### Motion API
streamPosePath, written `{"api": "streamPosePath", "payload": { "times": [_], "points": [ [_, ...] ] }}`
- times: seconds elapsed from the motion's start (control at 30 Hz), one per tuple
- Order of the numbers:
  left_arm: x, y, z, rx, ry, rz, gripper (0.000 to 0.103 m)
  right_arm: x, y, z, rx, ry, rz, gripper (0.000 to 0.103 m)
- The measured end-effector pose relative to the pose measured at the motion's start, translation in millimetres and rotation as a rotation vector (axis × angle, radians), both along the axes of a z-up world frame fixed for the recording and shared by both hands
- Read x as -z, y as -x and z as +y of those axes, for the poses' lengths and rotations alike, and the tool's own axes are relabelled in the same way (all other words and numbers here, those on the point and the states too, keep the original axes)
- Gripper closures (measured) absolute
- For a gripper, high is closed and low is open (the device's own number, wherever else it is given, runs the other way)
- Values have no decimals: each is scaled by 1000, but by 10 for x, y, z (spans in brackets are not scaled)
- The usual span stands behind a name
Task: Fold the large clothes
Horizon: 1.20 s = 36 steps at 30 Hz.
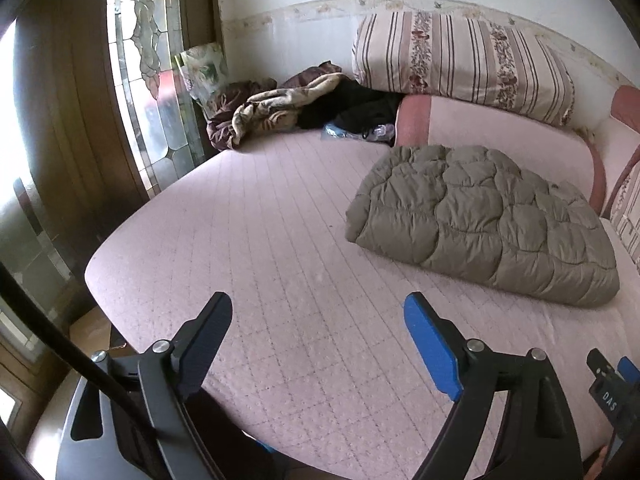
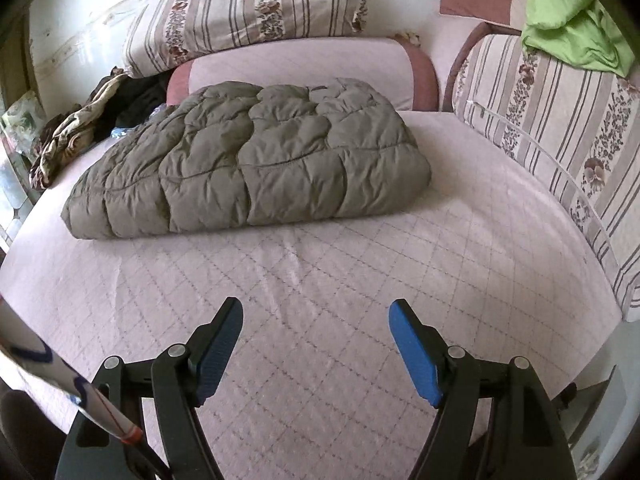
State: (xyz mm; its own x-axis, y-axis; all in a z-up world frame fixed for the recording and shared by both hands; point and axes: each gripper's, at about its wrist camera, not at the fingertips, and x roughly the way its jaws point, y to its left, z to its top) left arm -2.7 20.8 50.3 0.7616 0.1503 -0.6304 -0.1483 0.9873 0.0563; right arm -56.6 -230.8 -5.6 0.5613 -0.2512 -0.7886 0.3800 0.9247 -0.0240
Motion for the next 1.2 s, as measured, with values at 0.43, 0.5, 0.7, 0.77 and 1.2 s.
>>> {"api": "streamPosePath", "payload": {
  "times": [0.43, 0.5, 0.7, 0.77, 1.2],
  "points": [
    [20, 46, -31, 46, -3, 44, 15, -83, 41, 187, -35, 19, -7, 22],
    [21, 53, -52, 58, -7, 45, 15, -75, 47, 210, -40, 24, -5, 22],
    [45, 67, -76, 86, 18, 66, 15, -63, 61, 246, -47, 35, 1, 22],
    [59, 72, -62, 98, 36, 81, 15, -59, 67, 266, -51, 48, 3, 22],
    [163, 42, -144, 180, 91, 136, 15, -1, 62, 320, -65, 75, 29, 21]
  ]
}}
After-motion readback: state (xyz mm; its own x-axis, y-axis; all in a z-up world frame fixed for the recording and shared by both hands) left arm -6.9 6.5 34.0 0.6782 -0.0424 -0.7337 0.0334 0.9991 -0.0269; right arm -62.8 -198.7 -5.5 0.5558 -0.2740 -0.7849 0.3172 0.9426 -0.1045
